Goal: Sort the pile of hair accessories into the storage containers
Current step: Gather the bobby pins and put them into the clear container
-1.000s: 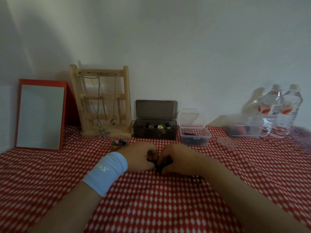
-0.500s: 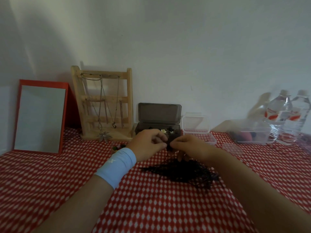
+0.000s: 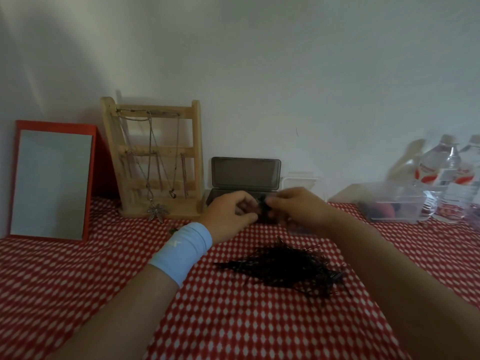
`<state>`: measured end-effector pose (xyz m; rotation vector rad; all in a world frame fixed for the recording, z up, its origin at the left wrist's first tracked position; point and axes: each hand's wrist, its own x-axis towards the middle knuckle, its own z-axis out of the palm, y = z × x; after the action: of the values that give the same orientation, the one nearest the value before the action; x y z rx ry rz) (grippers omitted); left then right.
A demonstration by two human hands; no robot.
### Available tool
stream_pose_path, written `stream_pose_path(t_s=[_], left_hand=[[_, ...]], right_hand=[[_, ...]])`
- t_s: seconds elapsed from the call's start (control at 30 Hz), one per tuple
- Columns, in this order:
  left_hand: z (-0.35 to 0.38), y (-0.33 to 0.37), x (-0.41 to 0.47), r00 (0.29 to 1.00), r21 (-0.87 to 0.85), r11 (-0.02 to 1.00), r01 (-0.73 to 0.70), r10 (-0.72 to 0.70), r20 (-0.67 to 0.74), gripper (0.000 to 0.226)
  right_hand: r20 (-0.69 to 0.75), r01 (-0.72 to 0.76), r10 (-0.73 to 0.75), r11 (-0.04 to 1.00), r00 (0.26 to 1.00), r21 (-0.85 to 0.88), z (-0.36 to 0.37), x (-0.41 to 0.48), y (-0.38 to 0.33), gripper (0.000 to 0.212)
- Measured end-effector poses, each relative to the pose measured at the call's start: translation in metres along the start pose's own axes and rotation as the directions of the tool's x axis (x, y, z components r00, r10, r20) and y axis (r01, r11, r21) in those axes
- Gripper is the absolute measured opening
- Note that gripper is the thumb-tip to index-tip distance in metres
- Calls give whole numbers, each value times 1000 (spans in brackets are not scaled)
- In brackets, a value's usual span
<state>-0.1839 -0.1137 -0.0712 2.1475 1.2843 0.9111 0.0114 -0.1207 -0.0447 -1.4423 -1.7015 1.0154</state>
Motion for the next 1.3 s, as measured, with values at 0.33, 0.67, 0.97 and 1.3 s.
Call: stream_pose_path(t_s=[0.33,0.67,0.97,1.3], left_hand=[[1,-2,18,997,238,970,-45,28,77,12],[52,10,9,867,313,925,-214,33,497,34],[64,3,11,912,298,920,-254,125,390,31],[64,-3,-3,959,141,965,-223,192,207,19]], right_hand=[[-6,200,-237,834,971,-514,-21,19,-3,22],[358,212,97,653,929,-727,-24,-41,35,51],[298,195,71,613,952,-766,-20,-34,52,32],[254,191,-13,695,967,-693,-26,-40,54,25]])
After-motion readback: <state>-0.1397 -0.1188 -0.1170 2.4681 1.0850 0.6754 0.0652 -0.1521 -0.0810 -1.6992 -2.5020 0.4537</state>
